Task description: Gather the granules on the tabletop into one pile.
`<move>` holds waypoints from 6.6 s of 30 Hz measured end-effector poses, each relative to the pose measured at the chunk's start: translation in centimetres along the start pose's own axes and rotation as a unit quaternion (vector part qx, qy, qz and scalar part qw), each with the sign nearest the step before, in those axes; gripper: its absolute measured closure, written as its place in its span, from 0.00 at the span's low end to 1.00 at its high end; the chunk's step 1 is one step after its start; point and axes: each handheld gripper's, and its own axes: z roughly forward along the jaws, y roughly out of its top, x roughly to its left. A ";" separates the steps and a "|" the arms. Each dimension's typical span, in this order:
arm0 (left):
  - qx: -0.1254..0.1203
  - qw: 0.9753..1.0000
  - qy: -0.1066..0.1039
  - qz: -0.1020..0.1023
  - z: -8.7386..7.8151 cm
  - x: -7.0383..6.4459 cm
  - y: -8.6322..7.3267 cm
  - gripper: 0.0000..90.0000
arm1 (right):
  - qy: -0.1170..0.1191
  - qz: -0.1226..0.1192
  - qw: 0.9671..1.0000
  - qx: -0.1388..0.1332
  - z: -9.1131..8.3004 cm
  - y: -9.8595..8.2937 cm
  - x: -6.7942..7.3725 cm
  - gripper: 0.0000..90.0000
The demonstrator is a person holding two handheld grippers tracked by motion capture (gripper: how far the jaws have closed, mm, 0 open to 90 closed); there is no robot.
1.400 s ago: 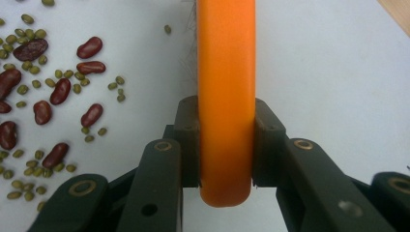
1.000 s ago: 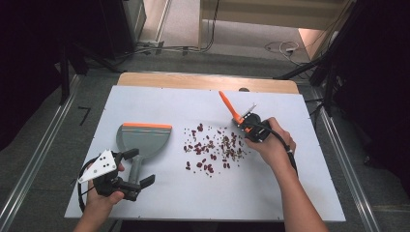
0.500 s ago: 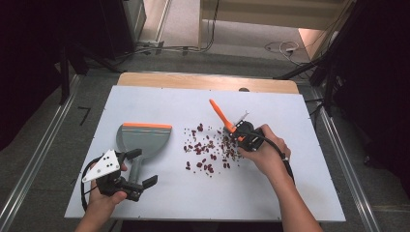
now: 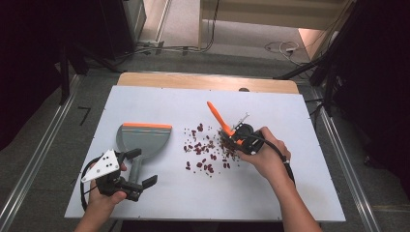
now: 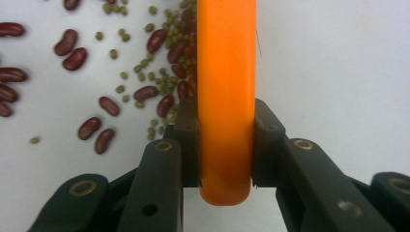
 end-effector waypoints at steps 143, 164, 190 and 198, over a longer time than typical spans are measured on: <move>0.013 1.000 0.008 -0.004 0.4 0.4 -0.4 0.00 | 0.321 -0.226 0.919 -0.031 0.5 -2.7 -2.6 0.76; 0.012 1.000 0.007 -0.006 0.3 0.5 -0.5 0.00 | 0.309 -0.233 0.921 -0.041 2.7 1.5 -6.1 0.75; 0.013 1.000 0.008 -0.007 0.2 0.6 -0.6 0.00 | 0.286 -0.207 0.934 -0.050 3.3 4.1 -8.1 0.76; 0.013 1.000 0.008 -0.007 0.2 0.7 -0.6 0.00 | 0.277 -0.186 0.939 -0.090 1.1 4.3 -9.5 0.76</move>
